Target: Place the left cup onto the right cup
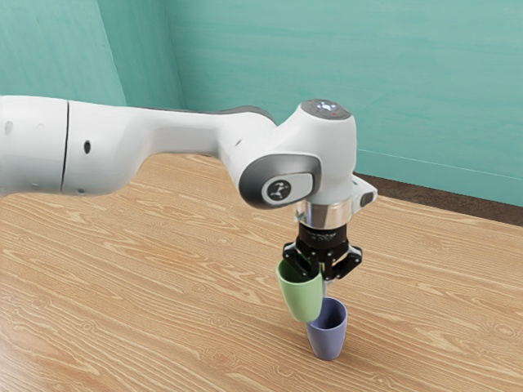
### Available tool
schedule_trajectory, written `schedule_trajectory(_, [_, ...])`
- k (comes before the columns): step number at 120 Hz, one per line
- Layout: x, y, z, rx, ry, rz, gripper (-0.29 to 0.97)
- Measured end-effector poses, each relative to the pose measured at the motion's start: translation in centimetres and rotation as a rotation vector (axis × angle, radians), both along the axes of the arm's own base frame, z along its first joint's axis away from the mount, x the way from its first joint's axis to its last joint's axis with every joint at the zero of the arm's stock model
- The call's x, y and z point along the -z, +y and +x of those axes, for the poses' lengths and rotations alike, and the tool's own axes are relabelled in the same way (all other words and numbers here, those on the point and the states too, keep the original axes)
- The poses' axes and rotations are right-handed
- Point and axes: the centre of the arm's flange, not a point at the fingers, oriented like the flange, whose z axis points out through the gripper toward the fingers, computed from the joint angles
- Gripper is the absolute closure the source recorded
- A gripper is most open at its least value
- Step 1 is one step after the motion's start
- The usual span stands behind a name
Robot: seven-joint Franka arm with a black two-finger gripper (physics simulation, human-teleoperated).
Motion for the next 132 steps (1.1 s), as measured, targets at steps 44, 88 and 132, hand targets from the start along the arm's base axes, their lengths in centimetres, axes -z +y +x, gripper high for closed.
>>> schedule_trajectory(44, [-0.5, -0.7, 0.5, 0.003, 0.008, -0.002, 0.78])
schedule_trajectory(88, [0.0, -0.9, 1.1, 0.005, 0.013, -0.002, 0.78])
schedule_trajectory(132, [0.1, -1.9, 0.9, 0.017, 0.011, 0.009, 0.78])
